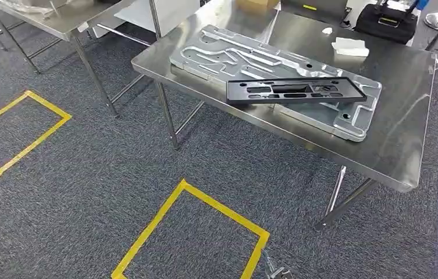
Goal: Take the parts from the cabinet and place them on the table.
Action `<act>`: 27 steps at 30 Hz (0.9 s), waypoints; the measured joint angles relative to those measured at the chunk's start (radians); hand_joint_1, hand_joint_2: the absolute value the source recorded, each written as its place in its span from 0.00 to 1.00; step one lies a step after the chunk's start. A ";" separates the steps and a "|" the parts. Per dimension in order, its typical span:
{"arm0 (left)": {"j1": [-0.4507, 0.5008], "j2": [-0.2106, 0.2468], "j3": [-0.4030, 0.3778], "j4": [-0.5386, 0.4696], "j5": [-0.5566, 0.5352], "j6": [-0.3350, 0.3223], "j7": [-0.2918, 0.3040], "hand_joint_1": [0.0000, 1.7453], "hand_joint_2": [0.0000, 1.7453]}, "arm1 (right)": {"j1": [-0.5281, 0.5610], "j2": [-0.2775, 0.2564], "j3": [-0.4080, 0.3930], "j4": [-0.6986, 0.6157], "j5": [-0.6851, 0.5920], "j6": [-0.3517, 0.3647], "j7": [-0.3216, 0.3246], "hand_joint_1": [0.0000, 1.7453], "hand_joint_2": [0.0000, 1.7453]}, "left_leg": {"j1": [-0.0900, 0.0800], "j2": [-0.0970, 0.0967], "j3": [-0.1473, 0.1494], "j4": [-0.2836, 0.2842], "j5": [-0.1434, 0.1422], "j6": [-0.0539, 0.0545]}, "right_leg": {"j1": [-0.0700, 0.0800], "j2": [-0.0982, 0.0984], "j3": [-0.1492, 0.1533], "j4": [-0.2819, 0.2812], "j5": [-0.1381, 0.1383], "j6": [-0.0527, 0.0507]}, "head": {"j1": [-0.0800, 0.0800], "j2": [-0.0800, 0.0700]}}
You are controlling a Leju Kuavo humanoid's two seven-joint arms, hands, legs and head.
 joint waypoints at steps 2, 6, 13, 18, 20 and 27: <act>0.002 0.000 0.001 0.000 0.000 0.000 0.000 0.00 0.00 | -0.002 -0.002 0.006 0.004 0.000 -0.008 0.000 0.00 0.00 | 0.007 -0.002 0.002 0.014 -0.012 -0.011 | -0.008 -0.003 0.033 -0.090 0.080 0.011 | 0.000 0.000; 0.001 0.002 0.003 0.000 -0.002 0.002 0.000 0.00 0.00 | -0.013 -0.002 0.016 0.016 -0.007 -0.019 0.002 0.00 0.00 | 0.005 -0.005 -0.019 0.065 -0.050 -0.046 | -0.009 0.000 0.099 -0.248 0.134 -0.009 | -0.002 0.000; 0.001 0.000 0.003 0.000 -0.009 0.006 0.001 0.00 0.00 | -0.031 0.001 0.029 0.037 -0.008 -0.023 0.001 0.00 0.00 | 0.007 -0.005 -0.012 0.060 -0.050 -0.021 | -0.004 0.001 0.099 -0.250 0.130 -0.022 | -0.003 0.000; 0.001 0.000 0.003 0.000 -0.019 0.008 0.003 0.00 0.00 | -0.040 0.001 0.031 0.063 -0.016 -0.022 0.001 0.00 0.00 | 0.009 -0.005 -0.012 0.056 -0.050 -0.050 | -0.002 0.001 0.099 -0.249 0.129 -0.023 | -0.002 0.000; 0.001 0.000 0.003 0.000 -0.020 0.007 0.006 0.00 0.00 | -0.041 0.001 0.031 0.071 -0.015 -0.022 0.001 0.00 0.00 | 0.008 -0.005 -0.012 0.057 -0.050 -0.051 | -0.001 0.001 0.100 -0.249 0.129 -0.023 | -0.002 0.000; -0.001 0.000 0.003 0.000 -0.021 0.011 0.017 0.00 0.00 | -0.046 0.000 0.043 0.095 0.026 -0.055 0.001 0.00 0.00 | 0.004 -0.005 -0.013 0.062 -0.051 -0.051 | -0.003 0.001 0.105 -0.254 0.132 -0.018 | -0.002 0.000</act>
